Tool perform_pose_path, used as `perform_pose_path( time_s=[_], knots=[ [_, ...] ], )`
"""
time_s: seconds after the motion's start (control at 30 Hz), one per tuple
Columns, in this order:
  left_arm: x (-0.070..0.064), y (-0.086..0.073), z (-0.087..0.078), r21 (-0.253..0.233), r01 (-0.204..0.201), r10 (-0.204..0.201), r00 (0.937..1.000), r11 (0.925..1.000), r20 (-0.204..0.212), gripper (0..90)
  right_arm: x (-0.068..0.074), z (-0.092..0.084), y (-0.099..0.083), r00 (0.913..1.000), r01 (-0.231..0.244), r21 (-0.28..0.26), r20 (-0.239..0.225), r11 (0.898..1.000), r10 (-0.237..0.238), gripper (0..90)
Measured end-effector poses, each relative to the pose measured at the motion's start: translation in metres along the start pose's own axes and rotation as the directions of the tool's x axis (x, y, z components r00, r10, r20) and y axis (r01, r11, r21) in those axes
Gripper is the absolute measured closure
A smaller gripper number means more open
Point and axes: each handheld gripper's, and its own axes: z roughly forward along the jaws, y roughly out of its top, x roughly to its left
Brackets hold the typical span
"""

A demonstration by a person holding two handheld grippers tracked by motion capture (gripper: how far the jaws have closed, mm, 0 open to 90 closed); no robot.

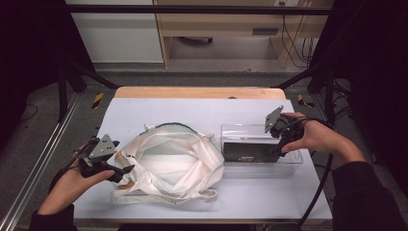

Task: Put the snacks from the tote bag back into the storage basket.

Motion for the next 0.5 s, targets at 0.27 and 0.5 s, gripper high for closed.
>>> perform_pose_path(
  time_s=[0.27,0.5],
  knots=[
    [0.000,0.000,-0.001,-0.001,0.000,0.000,1.0000,1.0000,0.001,6.2,0.006,-0.006,0.007,0.9989,-0.031,-0.027,0.034,0.999,0.032,11.7],
    [0.001,-0.001,-0.003,-0.006,0.003,-0.003,1.0000,1.0000,-0.005,6.1,0.008,-0.009,0.013,0.9972,-0.051,-0.035,0.054,0.998,0.053,11.0]
  ],
)
